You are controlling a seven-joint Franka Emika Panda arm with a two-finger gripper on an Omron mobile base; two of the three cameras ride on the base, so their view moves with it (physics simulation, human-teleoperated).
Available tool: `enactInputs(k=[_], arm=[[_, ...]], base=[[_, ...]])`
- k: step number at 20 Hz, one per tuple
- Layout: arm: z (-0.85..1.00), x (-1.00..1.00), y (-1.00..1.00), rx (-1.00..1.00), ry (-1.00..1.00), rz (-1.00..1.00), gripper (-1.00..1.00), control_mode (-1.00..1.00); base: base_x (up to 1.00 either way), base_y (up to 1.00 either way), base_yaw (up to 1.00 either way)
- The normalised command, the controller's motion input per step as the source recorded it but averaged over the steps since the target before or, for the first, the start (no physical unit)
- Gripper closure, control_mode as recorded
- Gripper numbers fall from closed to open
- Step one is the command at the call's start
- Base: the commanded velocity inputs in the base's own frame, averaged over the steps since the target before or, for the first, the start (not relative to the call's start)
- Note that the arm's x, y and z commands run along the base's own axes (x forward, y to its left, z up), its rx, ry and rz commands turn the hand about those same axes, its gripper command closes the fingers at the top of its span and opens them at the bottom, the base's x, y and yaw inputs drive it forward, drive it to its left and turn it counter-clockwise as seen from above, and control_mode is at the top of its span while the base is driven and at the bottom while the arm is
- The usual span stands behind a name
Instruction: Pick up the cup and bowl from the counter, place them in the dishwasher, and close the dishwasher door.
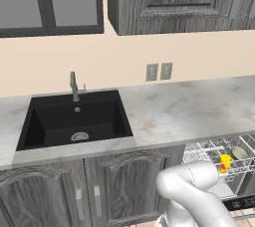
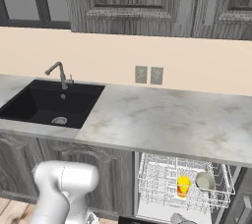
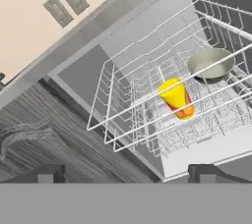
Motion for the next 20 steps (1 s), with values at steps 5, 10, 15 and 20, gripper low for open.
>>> enactInputs(k=[5, 10, 15, 20], arm=[[0.14, -0.5, 0.0, 0.11, -0.13, 0.0, -1.0, -1.0], [0.06, -0.49, 0.0, 0.17, -0.1, 0.0, -1.0, -1.0], [0.0, -0.31, 0.0, 0.19, -0.07, 0.0, -1.0, -1.0], [-0.13, -0.12, 0.0, 0.2, -0.03, 0.0, -1.0, -1.0]], base=[[0.0, 0.0, 0.0], [0.0, 0.0, 0.0], [0.0, 0.0, 0.0], [0.0, 0.0, 0.0]])
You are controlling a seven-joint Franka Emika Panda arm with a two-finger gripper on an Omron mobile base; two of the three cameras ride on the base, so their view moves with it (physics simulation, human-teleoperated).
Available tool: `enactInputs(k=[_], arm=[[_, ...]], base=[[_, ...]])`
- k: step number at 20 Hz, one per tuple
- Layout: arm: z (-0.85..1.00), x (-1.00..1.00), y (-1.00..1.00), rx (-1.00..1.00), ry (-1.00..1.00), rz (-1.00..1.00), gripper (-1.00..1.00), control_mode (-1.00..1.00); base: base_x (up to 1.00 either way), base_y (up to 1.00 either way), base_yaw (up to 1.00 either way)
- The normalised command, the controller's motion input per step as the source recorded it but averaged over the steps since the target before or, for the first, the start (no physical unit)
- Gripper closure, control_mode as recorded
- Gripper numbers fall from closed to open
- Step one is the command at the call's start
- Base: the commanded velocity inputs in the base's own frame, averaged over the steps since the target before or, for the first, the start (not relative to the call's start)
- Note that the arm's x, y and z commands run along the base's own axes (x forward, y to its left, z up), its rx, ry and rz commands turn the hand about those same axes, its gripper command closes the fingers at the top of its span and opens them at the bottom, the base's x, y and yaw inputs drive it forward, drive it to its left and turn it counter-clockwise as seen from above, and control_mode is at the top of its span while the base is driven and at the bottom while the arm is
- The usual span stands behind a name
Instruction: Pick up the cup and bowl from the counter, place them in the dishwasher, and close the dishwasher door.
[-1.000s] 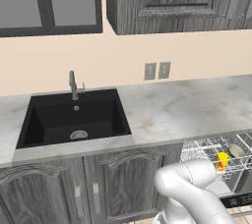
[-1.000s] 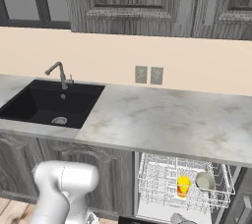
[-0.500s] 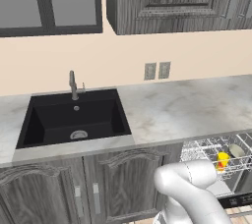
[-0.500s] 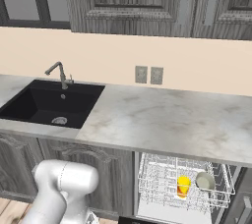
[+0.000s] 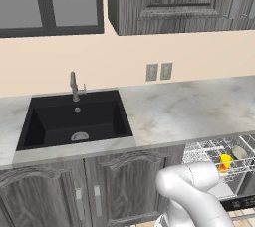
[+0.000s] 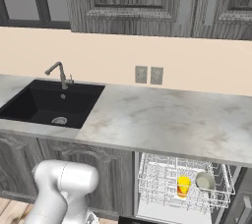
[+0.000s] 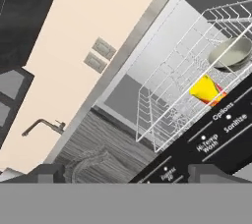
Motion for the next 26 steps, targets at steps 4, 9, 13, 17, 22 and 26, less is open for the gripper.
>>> enactInputs(k=[4, 9, 13, 17, 22, 26], arm=[[-0.32, -0.02, 0.0, 0.07, -0.01, 0.0, -1.0, -1.0], [-0.45, -0.01, 0.01, 0.0, -0.03, 0.0, -1.0, -1.0], [-0.59, -0.04, 0.0, -0.02, -0.05, 0.0, -1.0, -1.0], [-0.57, 0.0, 0.0, -0.02, -0.03, 0.0, -1.0, -1.0], [-0.43, 0.06, 0.0, 0.0, -0.01, 0.0, -1.0, -1.0], [-0.39, 0.21, -0.05, 0.0, 0.0, 0.0, -1.0, -1.0]], base=[[0.0, 0.0, 0.0], [0.0, 0.0, 0.0], [0.0, 0.0, 0.0], [0.0, 0.0, 0.0], [0.0, 0.0, 0.0], [0.0, 0.0, 0.0]])
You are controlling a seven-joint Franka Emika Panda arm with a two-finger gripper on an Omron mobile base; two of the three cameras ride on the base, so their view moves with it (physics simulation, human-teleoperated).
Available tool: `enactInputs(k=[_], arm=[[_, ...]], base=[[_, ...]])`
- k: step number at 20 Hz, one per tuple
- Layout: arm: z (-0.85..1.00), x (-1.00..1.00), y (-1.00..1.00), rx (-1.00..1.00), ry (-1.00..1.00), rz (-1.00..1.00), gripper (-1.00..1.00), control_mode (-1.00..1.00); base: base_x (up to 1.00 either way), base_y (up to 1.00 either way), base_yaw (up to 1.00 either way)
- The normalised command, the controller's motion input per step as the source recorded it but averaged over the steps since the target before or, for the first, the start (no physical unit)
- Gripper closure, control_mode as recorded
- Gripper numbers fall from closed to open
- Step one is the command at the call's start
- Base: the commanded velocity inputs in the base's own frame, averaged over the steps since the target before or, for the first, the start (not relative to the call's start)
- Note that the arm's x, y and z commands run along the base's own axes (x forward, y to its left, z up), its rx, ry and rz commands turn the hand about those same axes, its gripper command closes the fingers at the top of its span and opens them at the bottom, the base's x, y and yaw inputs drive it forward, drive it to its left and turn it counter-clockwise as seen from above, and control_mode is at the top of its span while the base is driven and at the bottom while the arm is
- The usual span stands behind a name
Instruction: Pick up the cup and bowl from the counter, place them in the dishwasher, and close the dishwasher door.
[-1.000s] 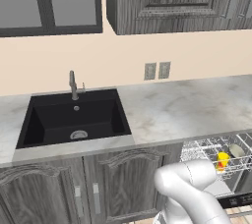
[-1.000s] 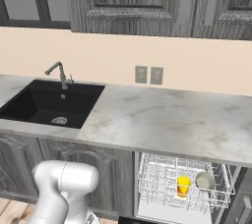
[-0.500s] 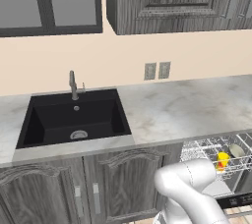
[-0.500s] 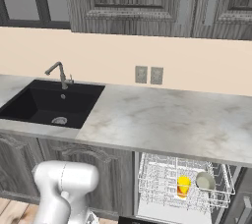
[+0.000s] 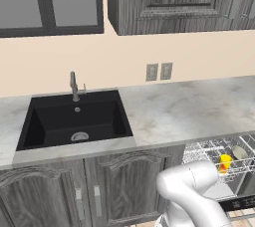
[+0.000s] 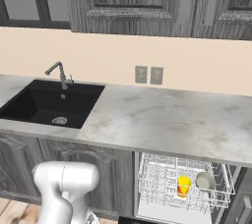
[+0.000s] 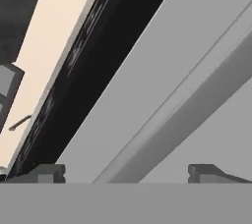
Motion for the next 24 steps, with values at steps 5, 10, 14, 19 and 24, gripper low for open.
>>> enactInputs(k=[5, 10, 14, 19, 24], arm=[[-0.45, 0.29, -0.11, 0.0, 0.0, 0.0, -1.0, -1.0], [-0.46, 0.27, -0.15, 0.0, -0.01, 0.0, -1.0, -1.0], [-0.39, 0.25, -0.16, 0.0, -0.02, 0.0, -1.0, -1.0], [-0.2, 0.46, -0.13, 0.0, -0.05, 0.0, -1.0, -1.0], [-0.04, 0.75, -0.01, 0.0, -0.12, 0.0, -1.0, -1.0]], base=[[0.0, 0.0, 0.0], [0.0, 0.0, 0.0], [0.0, 0.0, 0.0], [0.0, 0.0, 0.0], [0.0, 0.0, 0.0]])
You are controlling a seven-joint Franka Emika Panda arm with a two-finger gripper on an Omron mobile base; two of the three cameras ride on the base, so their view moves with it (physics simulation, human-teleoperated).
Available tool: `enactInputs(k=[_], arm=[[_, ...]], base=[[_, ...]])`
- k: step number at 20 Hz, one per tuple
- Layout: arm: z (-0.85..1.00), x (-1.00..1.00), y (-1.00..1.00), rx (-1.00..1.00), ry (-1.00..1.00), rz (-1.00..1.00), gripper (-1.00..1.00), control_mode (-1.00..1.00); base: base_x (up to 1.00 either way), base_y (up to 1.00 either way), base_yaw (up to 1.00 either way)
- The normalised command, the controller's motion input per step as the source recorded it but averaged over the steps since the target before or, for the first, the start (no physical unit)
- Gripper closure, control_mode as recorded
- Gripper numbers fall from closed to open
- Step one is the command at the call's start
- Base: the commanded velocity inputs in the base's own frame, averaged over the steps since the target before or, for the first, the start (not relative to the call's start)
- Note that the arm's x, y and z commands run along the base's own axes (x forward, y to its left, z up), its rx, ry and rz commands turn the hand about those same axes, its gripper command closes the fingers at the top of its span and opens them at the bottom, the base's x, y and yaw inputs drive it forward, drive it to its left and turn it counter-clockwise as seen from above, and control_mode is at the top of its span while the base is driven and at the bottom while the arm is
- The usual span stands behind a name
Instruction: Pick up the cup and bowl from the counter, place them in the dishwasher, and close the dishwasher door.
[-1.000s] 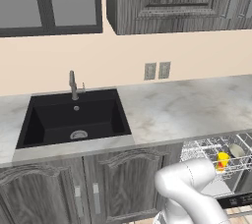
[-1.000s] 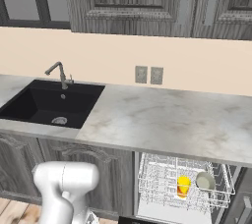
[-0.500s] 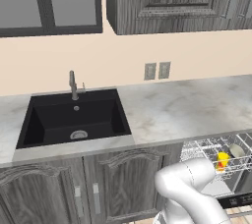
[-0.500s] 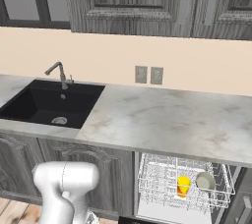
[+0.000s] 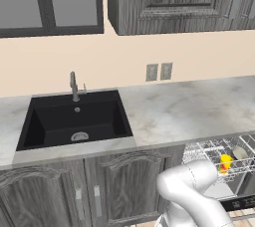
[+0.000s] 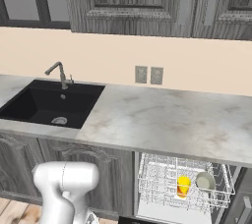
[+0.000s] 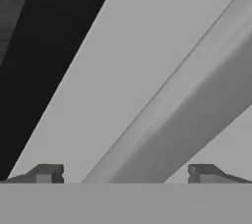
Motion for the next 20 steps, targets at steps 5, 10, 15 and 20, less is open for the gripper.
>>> enactInputs(k=[5, 10, 15, 20], arm=[[-0.06, 0.93, 0.0, 0.0, -0.09, -0.01, -1.0, -1.0], [-0.06, 0.99, 0.0, 0.0, -0.07, -0.02, -1.0, -1.0], [-0.02, 1.0, 0.0, 0.0, -0.06, -0.02, -1.0, -1.0], [-0.04, 1.0, 0.0, 0.0, -0.03, -0.02, -1.0, -1.0]], base=[[0.0, 0.0, 0.0], [0.0, 0.0, 0.0], [0.0, 0.0, 0.0], [0.0, 0.0, 0.0]])
